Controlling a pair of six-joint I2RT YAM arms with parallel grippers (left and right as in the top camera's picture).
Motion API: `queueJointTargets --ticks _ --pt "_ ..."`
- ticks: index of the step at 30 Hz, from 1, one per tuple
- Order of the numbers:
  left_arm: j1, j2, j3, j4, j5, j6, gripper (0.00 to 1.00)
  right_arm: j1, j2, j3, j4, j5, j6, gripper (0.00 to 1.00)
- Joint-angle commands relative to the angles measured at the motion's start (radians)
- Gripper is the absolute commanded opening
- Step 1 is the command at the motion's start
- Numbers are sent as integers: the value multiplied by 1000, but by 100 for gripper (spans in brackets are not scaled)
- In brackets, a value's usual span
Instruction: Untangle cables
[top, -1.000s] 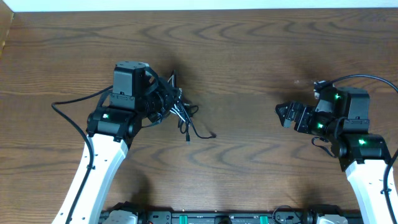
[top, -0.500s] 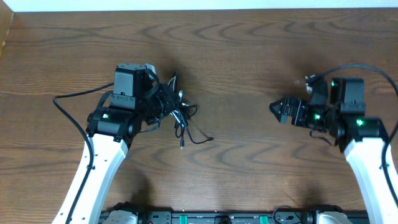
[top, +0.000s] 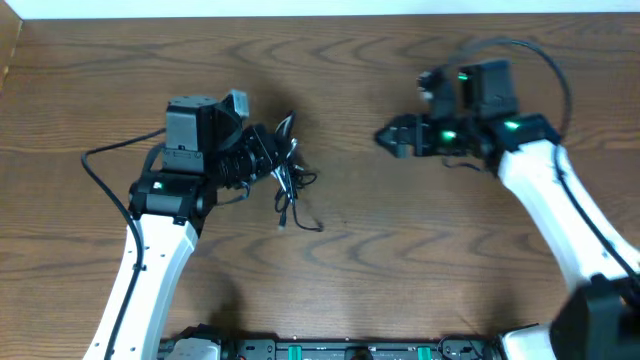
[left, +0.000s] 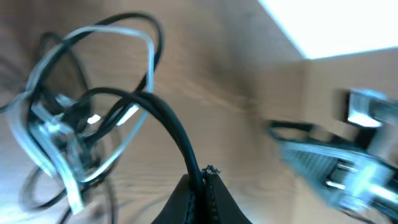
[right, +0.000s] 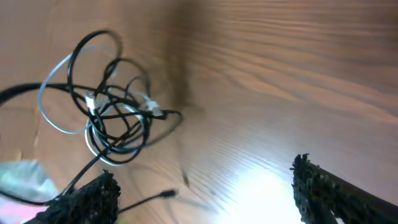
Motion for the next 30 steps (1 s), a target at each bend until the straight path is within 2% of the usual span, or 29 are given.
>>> queueJointTargets --ticks 1,7,14,16,18,19,23,24,26,30 --pt "5 -11 26 61 159 -50 8 68 72 50 69 -145 23 89" --pt "5 -11 26 116 200 -119 8 183 159 52 250 -168 173 85" --pt "5 -11 26 195 253 -220 8 288 248 51 322 -68 273 76" --pt "5 -11 26 235 276 -243 8 313 269 51 335 -64 276 65" --pt "5 -11 26 255 281 -245 8 325 278 51 333 -39 283 47" --pt "5 -11 26 254 280 -245 8 326 278 51 329 -22 283 34" --pt "9 -11 26 254 270 -202 8 298 266 52 323 -16 282 4" --pt "15 -11 26 253 269 -184 8 287 260 52 313 -15 282 1" --pt "34 -10 26 237 247 -145 8 258 241 52 287 -15 264 1" --pt "91 -10 26 88 71 -72 8 185 187 53 208 -11 197 1"
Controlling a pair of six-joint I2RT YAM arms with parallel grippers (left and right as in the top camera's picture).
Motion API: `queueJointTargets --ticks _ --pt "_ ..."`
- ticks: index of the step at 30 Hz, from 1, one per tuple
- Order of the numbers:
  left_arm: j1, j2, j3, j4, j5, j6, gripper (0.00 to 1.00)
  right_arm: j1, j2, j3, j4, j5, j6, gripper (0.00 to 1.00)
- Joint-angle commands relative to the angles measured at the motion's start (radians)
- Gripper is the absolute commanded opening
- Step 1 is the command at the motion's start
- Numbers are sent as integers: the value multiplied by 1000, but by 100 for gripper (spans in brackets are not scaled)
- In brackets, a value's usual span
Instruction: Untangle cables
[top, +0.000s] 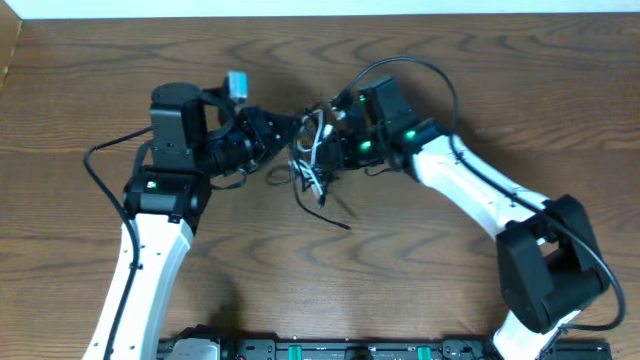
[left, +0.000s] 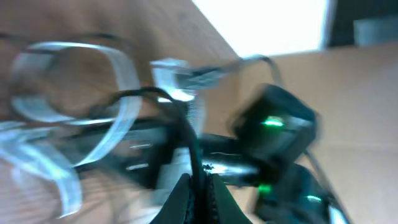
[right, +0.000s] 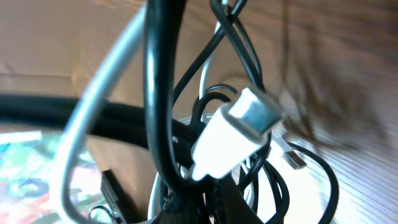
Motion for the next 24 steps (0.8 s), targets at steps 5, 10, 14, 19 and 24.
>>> queueJointTargets --ticks 5,10,14,19,24 --pt "94 -11 25 -225 -432 192 8 -180 -142 12 -175 138 -141 1" --pt "97 -11 25 -303 -693 257 8 -287 -170 12 -287 221 -221 1" --pt "97 -9 25 -330 -760 292 8 -348 -170 13 -320 219 -276 1" --pt "97 0 24 -372 -837 304 8 -418 -171 62 -379 199 -326 1" --pt "97 30 24 -386 -853 347 8 -491 -171 196 -500 149 -384 1"
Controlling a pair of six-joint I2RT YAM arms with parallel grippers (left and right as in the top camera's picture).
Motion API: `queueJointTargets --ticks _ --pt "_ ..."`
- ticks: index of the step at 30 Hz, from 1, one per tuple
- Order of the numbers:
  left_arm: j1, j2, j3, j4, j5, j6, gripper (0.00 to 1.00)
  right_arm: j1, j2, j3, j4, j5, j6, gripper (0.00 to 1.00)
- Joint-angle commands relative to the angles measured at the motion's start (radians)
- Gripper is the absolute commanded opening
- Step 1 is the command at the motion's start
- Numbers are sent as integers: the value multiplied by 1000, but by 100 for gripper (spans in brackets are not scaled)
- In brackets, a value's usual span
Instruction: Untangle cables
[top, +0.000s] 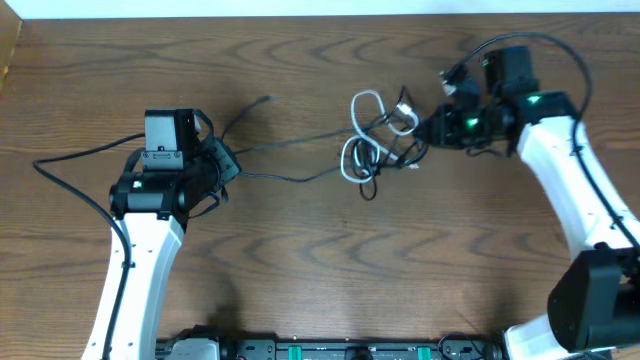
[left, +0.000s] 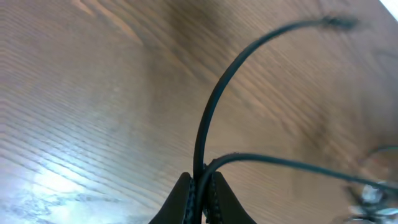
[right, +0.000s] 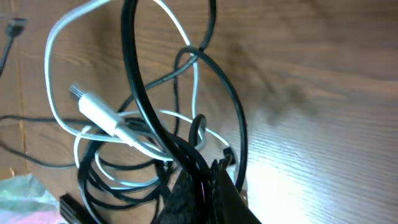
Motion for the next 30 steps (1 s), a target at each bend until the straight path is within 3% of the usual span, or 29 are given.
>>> queueJointTargets --ticks 1,13,20,30 --pt "26 27 23 -16 -193 42 8 -93 -5 127 -41 61 -61 1" --pt "27 79 23 -32 -269 44 8 -193 -5 487 -216 30 -60 1" --pt "27 85 23 2 -271 45 8 -203 -4 555 -250 30 -60 1" --pt "26 85 23 171 -10 45 10 -77 38 480 -366 174 -64 1"
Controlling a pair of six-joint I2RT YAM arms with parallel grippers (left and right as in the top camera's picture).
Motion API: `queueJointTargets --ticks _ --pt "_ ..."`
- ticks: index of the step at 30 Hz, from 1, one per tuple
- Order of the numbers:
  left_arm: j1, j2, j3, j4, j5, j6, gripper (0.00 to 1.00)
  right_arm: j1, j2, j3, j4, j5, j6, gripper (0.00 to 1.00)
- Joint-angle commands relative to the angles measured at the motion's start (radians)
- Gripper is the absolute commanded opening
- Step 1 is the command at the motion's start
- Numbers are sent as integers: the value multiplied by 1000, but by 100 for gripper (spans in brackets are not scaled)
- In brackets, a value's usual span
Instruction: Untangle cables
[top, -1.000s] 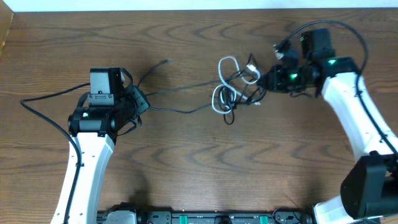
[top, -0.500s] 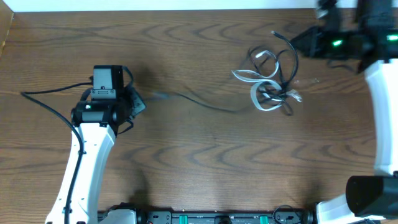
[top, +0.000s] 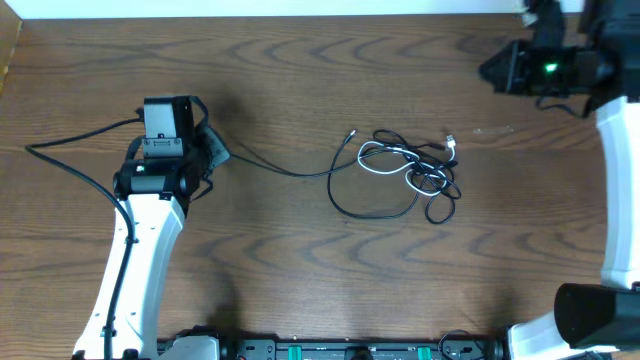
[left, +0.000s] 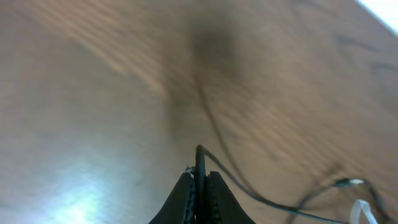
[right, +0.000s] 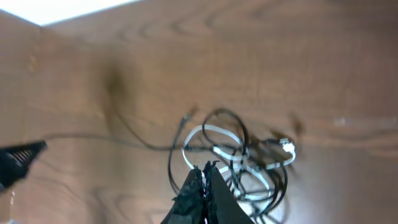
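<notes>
A tangle of black and white cables (top: 412, 172) lies on the wooden table right of centre, also seen from above in the right wrist view as the tangle (right: 249, 155). One thin black cable (top: 280, 168) runs out of it leftward to my left gripper (top: 218, 153), which is shut on that cable (left: 200, 158); in the left wrist view the gripper (left: 201, 174) has the cable pinched between its tips. My right gripper (top: 490, 68) is at the far right, high above the table, and it (right: 204, 167) is shut with nothing in it.
The left arm's own black lead (top: 70, 140) loops over the table at the far left. The table's back edge (top: 300, 14) meets a white wall. A free black plug end (top: 351, 133) pokes up from the tangle.
My right gripper has let go of the tangle and is now shut and empty at the far right. The tangle now lies flat on the table. The left gripper still grips the black cable.
First my left gripper held the bundle by a black cable at the left, the right one open and apart. Then both met at the bundle, each shut on it. Then they were apart with a cable strung out between. Now the right has released and stands clear.
</notes>
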Motion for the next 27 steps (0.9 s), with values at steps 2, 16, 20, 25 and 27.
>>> queueJointTargets --ticks 2,16,20,25,27 --pt "3 3 15 31 135 12 14 42 46 -31 -29 77 3 5" --pt "4 3 15 31 175 9 73 60 109 -54 -41 79 19 56" --pt "3 3 15 30 173 8 74 60 109 -54 -68 84 -3 72" --pt "4 4 15 26 172 9 88 58 109 -54 -84 109 -6 81" --pt "3 4 15 23 172 9 89 62 109 -54 -88 108 -6 83"
